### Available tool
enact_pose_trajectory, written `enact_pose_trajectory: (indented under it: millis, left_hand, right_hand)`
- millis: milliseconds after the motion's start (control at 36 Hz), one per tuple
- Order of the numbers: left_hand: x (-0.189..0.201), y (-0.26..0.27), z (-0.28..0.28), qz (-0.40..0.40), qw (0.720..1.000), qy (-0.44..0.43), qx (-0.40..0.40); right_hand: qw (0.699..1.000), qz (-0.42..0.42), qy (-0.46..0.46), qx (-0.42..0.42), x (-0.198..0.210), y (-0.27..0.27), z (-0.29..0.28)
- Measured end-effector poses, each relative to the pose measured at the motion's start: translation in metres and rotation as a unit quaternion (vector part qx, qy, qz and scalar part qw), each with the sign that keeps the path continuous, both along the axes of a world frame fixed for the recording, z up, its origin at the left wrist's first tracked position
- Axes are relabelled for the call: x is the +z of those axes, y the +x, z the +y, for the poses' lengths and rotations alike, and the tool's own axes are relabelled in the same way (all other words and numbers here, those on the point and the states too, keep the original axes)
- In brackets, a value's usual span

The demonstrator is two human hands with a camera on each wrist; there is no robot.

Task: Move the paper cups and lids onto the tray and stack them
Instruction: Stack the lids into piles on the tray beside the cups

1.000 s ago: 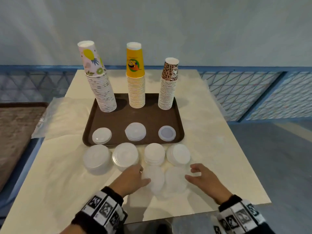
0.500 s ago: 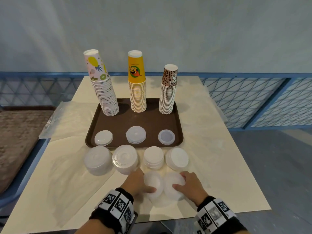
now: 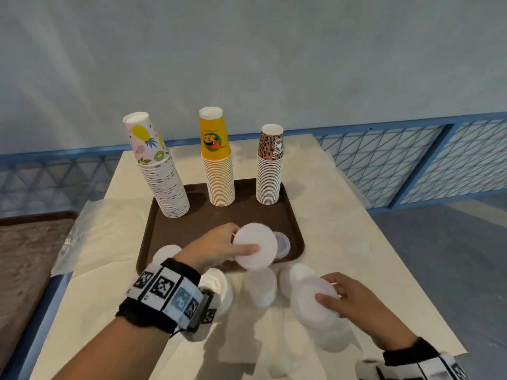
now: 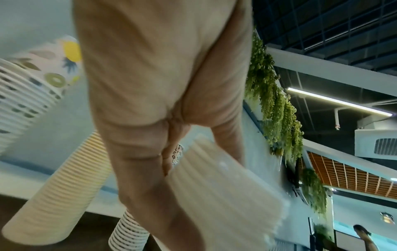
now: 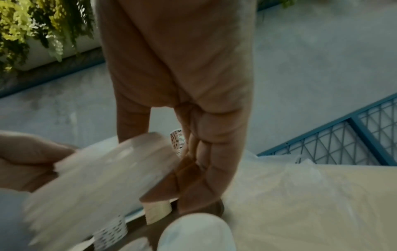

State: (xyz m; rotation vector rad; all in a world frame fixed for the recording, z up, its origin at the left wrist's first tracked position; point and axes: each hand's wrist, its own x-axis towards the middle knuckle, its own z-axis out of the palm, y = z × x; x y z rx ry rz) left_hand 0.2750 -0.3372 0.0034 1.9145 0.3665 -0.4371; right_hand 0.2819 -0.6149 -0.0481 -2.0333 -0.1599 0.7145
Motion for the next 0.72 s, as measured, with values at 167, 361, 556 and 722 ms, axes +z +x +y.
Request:
enact_pose_trajectory:
  millis: [167, 361, 556, 722]
  left_hand:
    - [-0.009, 0.079, 0.005, 0.021, 0.999, 0.016, 0.046]
    - [-0.042, 0.136, -0.007, 0.048, 0.993, -0.009, 0.107]
    - [-0.073, 0.169, -0.013, 0.095, 0.988, -0.001, 0.125]
    - [-0.092, 0.183, -0.013, 0.112, 0.989, 0.020, 0.099]
  right_hand:
    - [0.998, -0.029, 0.021, -0.044, 0.016, 0.026, 0.006]
    - [0.996, -0.061, 0.016, -0.058, 0.031, 0.061, 0.025]
    - [0.996, -0.046, 0.004, -0.074, 0.017, 0.066, 0.024]
    - [0.996, -0.041, 0.004, -0.073, 0.013, 0.077, 0.021]
